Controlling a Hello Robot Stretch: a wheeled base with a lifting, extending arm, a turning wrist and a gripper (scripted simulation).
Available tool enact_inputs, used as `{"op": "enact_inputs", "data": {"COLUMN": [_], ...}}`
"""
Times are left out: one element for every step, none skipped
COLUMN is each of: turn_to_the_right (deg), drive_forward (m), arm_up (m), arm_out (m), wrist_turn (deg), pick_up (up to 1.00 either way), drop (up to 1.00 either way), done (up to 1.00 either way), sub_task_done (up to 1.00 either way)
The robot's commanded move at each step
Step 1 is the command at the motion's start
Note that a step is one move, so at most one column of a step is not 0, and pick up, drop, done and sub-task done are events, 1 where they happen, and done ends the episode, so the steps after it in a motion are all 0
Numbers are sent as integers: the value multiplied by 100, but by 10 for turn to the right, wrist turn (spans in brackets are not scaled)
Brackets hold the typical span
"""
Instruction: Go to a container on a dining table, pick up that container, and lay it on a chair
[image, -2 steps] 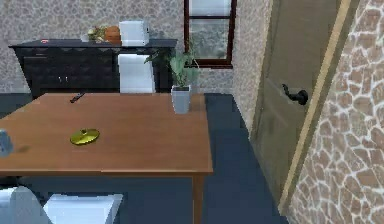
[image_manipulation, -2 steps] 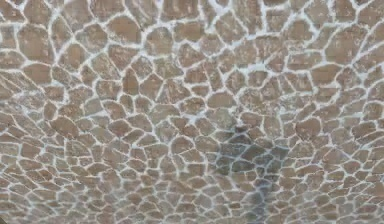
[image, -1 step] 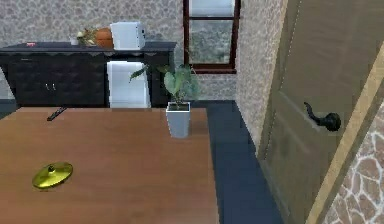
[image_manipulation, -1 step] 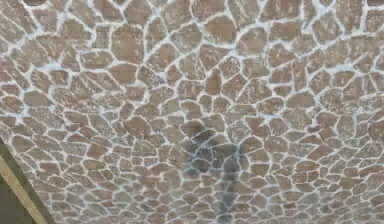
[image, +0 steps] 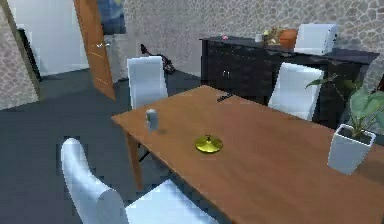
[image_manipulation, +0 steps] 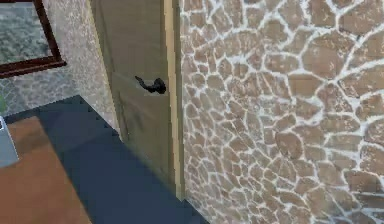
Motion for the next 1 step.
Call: {"op": "enact_inputs", "data": {"turn_to_the_right": [-450], "drive_forward": [0], "arm_up": [0], "arm_out": [0], "wrist_turn": [0], "pick_up": [0], "drop": [0], "done": [0], "sub_task_done": [0]}}
